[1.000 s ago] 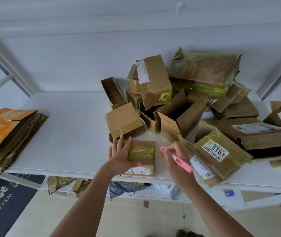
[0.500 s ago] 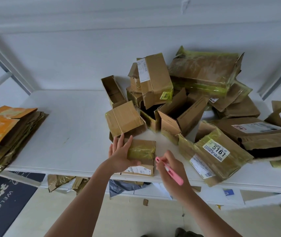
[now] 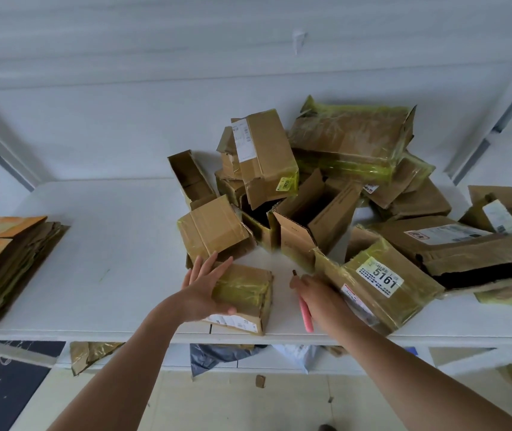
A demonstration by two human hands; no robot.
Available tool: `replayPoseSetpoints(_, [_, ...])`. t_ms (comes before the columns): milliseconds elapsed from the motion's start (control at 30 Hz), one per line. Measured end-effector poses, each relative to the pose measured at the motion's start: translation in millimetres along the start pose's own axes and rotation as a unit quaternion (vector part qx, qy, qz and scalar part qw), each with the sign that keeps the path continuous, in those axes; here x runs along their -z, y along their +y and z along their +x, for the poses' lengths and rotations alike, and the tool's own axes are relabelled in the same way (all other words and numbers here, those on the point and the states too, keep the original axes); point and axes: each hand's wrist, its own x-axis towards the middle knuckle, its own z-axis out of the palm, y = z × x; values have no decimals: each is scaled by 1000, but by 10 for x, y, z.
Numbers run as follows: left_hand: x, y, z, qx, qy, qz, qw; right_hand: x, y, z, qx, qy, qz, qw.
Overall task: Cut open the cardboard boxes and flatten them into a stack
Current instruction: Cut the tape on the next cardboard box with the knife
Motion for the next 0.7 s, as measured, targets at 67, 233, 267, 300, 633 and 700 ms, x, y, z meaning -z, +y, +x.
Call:
replayPoseSetpoints(67, [-7,-7,11,-4,1,-5,1000,-15,-26,68,-33,7,131,991])
replayPoseSetpoints(233, [-31,-41,29,9,18,-41,999,8,-234,242,1,150,172,974])
replayPoseSetpoints(267, [-50,-49,21,18,32,-67,997,25,-314,237,34,145,175,973])
replayPoseSetpoints(300, [-83,-58,6,26,54,-94,994,29,-411,204,63,116,191,973])
replayPoseSetpoints(633, [-249,-365,-426,159,154,-588,778,-327,-878,-213,56,86,217,971])
replayPoseSetpoints(700, [-245,-272,-476,162,107,-596,779,-311,-927,-192,45,79,205,975])
